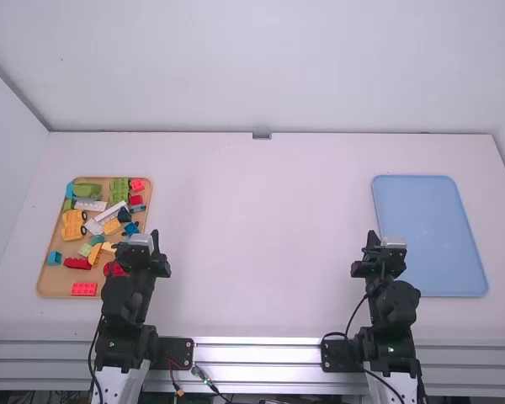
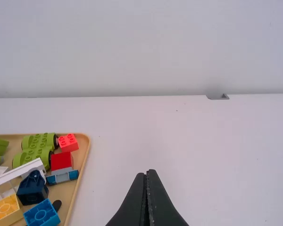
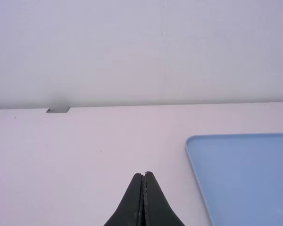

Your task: Assemble lego blocks to make yellow taxi

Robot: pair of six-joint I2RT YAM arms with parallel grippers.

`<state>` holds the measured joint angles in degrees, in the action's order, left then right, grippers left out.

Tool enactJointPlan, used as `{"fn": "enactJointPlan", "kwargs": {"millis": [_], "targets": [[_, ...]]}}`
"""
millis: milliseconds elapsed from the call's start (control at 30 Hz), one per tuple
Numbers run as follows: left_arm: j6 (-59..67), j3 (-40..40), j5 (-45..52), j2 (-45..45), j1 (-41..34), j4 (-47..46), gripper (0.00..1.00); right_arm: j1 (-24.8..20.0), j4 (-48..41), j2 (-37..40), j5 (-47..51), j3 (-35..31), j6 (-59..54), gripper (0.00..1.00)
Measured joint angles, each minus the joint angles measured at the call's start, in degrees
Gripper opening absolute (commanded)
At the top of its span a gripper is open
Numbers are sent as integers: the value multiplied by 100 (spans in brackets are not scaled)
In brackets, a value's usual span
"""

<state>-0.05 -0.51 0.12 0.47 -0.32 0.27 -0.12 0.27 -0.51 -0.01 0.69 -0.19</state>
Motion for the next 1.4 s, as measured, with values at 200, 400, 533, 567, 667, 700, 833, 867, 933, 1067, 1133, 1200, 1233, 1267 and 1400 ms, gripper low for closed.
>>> {"fn": "enactJointPlan", "kwargs": {"millis": [200, 400, 533, 567, 667, 700, 833, 867, 933, 1067, 1133, 1200, 1233, 1267, 1400], "targets": [[-2, 0, 0, 2, 0, 4, 2, 0, 7, -7, -11, -2, -11, 2], [2, -20, -9, 192, -2, -24, 6, 0, -28, -197, -15, 20, -22, 7], [4, -170, -44, 437, 0, -136, 11, 0, -107, -433, -35, 142, -22, 11], [4, -234, -46, 511, -2, -153, 12, 0, -114, -505, -39, 195, -28, 12], [9, -516, -96, 809, -2, -199, 16, 33, -127, -798, -31, 457, -42, 16], [9, -601, -122, 903, -2, -208, 18, 57, -129, -894, -46, 546, -48, 18], [0, -986, -321, 1375, -7, -258, 24, 151, -48, -1410, -52, 966, -129, 24], [0, -1113, -409, 1543, -9, -284, 26, 179, -37, -1587, -63, 1099, -160, 26], [-2, -1287, -535, 1764, -26, -319, 29, 219, -28, -1810, -61, 1255, -192, 29], [-4, -1777, -815, 2297, -28, -533, 37, 332, -35, -2457, -90, 1687, -356, 37], [-20, -2076, -916, 2590, 11, -717, 40, 389, -42, -2800, -90, 1926, -455, 40], [-20, -2387, -962, 2876, 105, -933, 45, 426, -44, -3073, -94, 2122, -509, 45], [-17, -2527, -968, 3005, 184, -1012, 47, 448, -46, -3233, -83, 2238, -553, 47], [-20, -2667, -962, 3134, 271, -1108, 49, 468, -48, -3390, -92, 2356, -588, 49], [-20, -3324, -870, 3731, 802, -1486, 57, 555, -44, -4006, -105, 2835, -713, 57]]}}
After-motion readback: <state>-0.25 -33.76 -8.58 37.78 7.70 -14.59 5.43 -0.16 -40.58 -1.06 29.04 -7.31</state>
